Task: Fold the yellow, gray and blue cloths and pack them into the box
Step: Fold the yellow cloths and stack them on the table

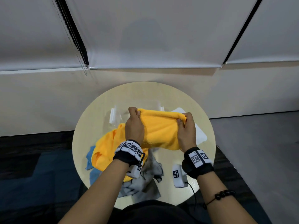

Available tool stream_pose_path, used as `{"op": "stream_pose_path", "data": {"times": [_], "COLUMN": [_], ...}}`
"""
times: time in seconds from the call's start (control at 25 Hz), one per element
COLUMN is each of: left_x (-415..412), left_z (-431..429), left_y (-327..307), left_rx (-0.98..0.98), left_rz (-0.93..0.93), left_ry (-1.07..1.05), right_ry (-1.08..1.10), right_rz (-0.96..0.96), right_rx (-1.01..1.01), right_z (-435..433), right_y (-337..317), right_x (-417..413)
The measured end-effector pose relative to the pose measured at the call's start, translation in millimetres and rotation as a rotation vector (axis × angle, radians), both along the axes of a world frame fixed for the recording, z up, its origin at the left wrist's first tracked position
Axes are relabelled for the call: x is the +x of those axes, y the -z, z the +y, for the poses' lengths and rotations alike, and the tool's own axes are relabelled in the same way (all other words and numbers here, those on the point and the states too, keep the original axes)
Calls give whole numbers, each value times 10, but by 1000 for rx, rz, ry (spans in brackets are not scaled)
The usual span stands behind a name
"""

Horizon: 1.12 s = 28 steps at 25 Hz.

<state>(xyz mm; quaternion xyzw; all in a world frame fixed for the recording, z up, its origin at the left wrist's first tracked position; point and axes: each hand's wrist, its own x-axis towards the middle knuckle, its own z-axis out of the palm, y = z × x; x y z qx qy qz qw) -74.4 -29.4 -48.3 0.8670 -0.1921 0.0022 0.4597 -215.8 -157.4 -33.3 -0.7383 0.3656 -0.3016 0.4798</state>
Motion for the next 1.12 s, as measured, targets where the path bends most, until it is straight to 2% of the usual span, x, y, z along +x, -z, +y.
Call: {"op": "stream_pose_path", "data": {"times": [0.2, 0.4, 0.48, 0.6, 0.68, 0.76, 0.84, 0.96, 1.12], "left_x": [-309, -680, -795, -858, -868, -899, -950, -977, -968], "left_z": [-148, -214, -251, -325, -340, -280, -194, -179, -243], "left_y": [495, 1008, 1132, 1246, 1292, 1301, 1348, 1387, 1297], "left_rx": [192, 310, 304, 271, 338, 506, 610, 516, 313], "left_rz": [36, 337, 411, 571, 717, 796, 750, 669, 707], "left_ry": [133, 137, 101, 92, 148, 281, 399, 428, 376], "right_ry": [-34, -70, -64, 1, 24, -38, -138, -166, -66], "right_rz": [272, 558, 602, 528, 523, 683, 851, 872, 711], "right_rx": [-67, 176, 279, 436, 538, 551, 486, 413, 424], "right_z": [-249, -392, -420, -419, -395, -357, -295, -318, -406], "right_y": [437, 953, 1113, 1169, 1245, 1377, 1511, 1625, 1517], "right_x": [-358, -752, -881, -956, -1014, -1135, -1258, -1273, -1186]}}
